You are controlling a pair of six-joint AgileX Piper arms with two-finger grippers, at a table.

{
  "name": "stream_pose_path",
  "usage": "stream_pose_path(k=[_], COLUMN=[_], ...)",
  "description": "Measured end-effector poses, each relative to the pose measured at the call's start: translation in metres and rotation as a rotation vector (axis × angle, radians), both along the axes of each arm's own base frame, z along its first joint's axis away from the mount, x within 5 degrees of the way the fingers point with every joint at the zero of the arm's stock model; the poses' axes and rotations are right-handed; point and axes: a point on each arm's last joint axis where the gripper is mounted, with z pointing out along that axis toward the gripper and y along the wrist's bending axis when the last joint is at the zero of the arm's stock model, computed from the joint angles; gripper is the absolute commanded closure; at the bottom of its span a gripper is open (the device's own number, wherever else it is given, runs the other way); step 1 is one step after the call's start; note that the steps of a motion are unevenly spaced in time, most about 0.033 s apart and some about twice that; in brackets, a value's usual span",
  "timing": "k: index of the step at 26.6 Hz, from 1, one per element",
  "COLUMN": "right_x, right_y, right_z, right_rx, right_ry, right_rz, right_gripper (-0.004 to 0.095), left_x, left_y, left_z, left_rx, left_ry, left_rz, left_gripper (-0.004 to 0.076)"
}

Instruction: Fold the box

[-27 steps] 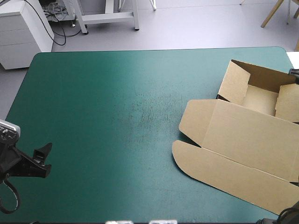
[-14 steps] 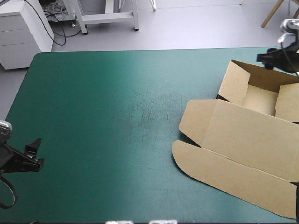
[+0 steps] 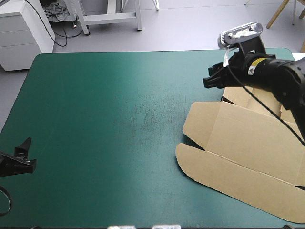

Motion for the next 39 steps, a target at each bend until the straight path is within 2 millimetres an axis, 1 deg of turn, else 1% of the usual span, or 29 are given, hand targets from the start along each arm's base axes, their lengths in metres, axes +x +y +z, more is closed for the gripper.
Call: stream_pose_path(k=[2,5,8,10,12,14,18,20,21,24,26,29,30,33,35,39], right_x=[-0.020,-0.046,-0.070,-0.083,-0.098,-0.109,-0.125,-0.133,-0.137,-0.148,-0.154,-0.160,-0.162,-0.166,-0.169,-0.170], right_y=[0.007,0.012,0.012,0.010,0.004,-0.002,-0.014,-0.018,-0.020,-0.024,-0.027,-0.031,-0.034,-0.036,-0.037,-0.038], right_z=[0.002,-0.007,-0.024,-0.041,-0.053,-0.067,-0.092,-0.102,-0.106,-0.121,-0.135,-0.159,-0.174,-0.193,-0.205,-0.213], right_rx=[-0.010,-0.033,-0.030,-0.031,-0.024,-0.021,-0.005,0.018,0.029,0.066,0.081,0.068,0.053,0.039,0.042,0.043], right_ry=[-0.021,-0.034,-0.045,-0.039,-0.051,-0.060,-0.070,-0.064,-0.062,-0.054,-0.044,-0.016,0.005,0.042,0.067,0.084], right_rz=[0.033,0.071,0.112,0.139,0.164,0.186,0.204,0.219,0.229,0.266,0.278,0.280,0.280,0.280,0.282,0.284], right_gripper=[0.0387,0.0395,0.0440,0.0472,0.0497,0.0542,0.0729,0.0901,0.0921,0.0916,0.0916,0.0916,0.0918,0.0918,0.0918,0.0927], left_x=[-0.004,-0.013,-0.020,-0.025,-0.028,-0.033,-0.039,-0.039,-0.039,-0.036,-0.034,-0.033,-0.033,-0.033,-0.033,-0.033], left_y=[0.002,0.006,0.008,0.009,0.010,0.010,0.004,-0.001,-0.003,-0.011,-0.014,-0.017,-0.018,-0.019,-0.019,-0.019], left_z=[-0.004,-0.015,-0.027,-0.033,-0.040,-0.046,-0.060,-0.070,-0.074,-0.096,-0.110,-0.129,-0.141,-0.157,-0.163,-0.162], left_rx=[-0.008,-0.018,-0.021,-0.025,-0.024,-0.012,-0.002,-0.009,-0.016,-0.029,-0.040,-0.059,-0.071,-0.071,-0.073,-0.078], left_ry=[-0.028,-0.063,-0.092,-0.109,-0.128,-0.142,-0.150,-0.130,-0.118,-0.051,-0.017,0.005,0.018,0.047,0.043,0.023], left_rz=[0.005,0.000,-0.012,-0.020,-0.034,-0.065,-0.172,-0.227,-0.246,-0.300,-0.319,-0.338,-0.345,-0.349,-0.350,-0.352], left_gripper=[0.0162,0.0162,0.0162,0.0162,0.0164,0.0173,0.0219,0.0246,0.0263,0.0302,0.0320,0.0331,0.0335,0.0343,0.0344,0.0349])
